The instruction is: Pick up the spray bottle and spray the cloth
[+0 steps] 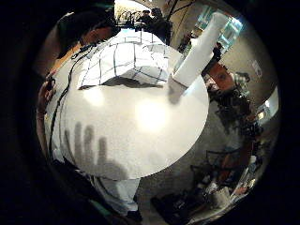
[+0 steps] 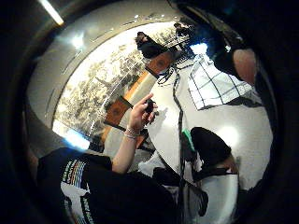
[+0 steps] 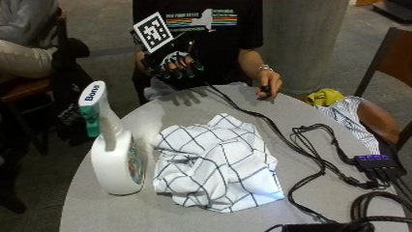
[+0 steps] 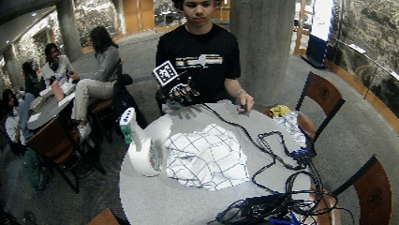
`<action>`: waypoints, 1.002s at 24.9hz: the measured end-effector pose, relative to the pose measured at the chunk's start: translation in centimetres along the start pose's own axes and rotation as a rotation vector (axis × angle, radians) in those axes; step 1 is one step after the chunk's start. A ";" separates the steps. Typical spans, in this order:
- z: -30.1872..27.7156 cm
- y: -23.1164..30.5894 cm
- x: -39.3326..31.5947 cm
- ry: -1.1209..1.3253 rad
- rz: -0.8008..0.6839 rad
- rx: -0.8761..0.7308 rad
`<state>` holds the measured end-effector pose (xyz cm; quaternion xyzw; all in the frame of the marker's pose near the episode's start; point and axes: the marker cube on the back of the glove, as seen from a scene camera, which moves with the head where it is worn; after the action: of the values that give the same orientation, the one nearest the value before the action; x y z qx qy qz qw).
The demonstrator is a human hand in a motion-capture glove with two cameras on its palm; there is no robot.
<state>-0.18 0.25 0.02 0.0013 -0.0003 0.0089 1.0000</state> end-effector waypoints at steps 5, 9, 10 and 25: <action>0.2 0.3 -0.5 -0.012 0.021 0.003; 0.7 0.8 -0.8 -0.024 0.020 -0.008; 0.8 1.0 -0.9 -0.027 0.027 -0.007; -0.3 1.0 0.9 -0.003 0.048 0.001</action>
<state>0.70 1.30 -0.27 0.0018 -0.0020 0.0328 0.9995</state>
